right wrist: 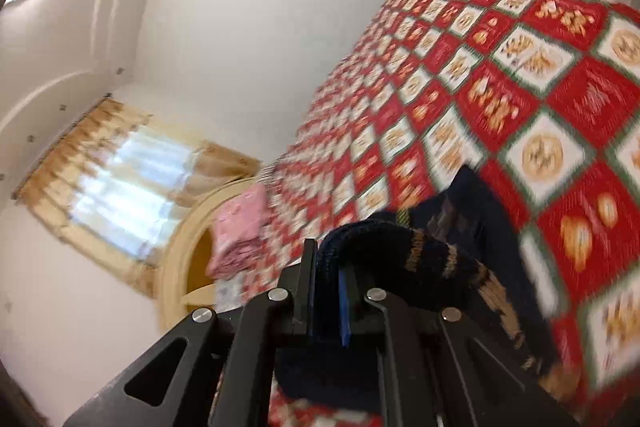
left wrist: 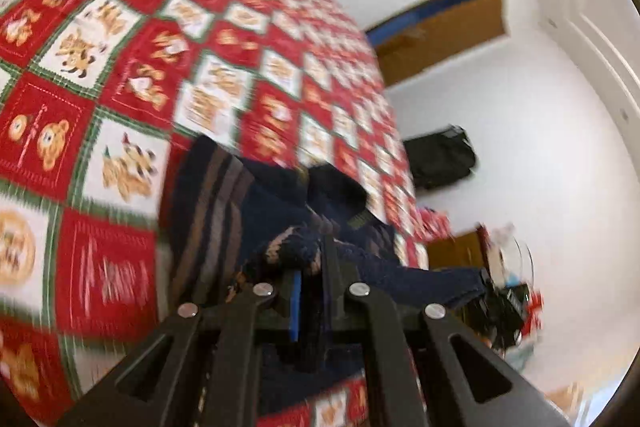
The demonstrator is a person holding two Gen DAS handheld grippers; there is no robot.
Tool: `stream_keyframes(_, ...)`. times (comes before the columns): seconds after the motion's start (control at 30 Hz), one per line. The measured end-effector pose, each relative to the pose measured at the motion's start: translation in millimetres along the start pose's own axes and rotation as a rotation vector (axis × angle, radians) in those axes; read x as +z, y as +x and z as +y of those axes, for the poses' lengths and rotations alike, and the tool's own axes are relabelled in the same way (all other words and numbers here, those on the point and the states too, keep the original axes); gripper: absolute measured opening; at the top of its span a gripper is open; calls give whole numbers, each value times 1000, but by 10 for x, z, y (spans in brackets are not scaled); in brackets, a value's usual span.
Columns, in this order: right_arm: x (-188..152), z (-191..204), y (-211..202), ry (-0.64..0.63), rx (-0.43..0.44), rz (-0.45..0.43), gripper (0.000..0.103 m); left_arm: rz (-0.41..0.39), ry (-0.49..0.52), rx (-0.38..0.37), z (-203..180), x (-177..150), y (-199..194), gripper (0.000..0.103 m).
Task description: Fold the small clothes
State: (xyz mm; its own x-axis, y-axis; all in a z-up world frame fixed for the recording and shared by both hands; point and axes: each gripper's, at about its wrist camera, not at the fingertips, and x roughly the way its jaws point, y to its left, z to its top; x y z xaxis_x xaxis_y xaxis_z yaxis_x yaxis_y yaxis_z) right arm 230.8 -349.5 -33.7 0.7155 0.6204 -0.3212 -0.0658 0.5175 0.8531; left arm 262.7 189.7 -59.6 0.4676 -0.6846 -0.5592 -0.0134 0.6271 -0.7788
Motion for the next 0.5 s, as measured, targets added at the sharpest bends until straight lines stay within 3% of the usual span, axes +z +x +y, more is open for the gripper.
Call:
stream_keyframes(0.13, 215, -485, 619, 64, -74, 24, 9, 28, -81, 57, 296, 269, 386, 7)
stream_keyframes(0.23, 244, -817, 914, 112, -167, 50, 9, 112, -161, 75, 519, 354, 622, 10)
stream_keyframes(0.3, 271, -970, 1017, 147, -190, 60, 9, 167, -243, 41, 670, 398, 687, 12)
stream_keyframes(0.37, 316, -1062, 1078, 160, -191, 70, 9, 171, -311, -29, 750, 435, 625, 12)
stream_keyframes(0.5, 409, -1084, 1170, 161, -211, 93, 10, 145, -243, -63, 615, 562, 432, 13)
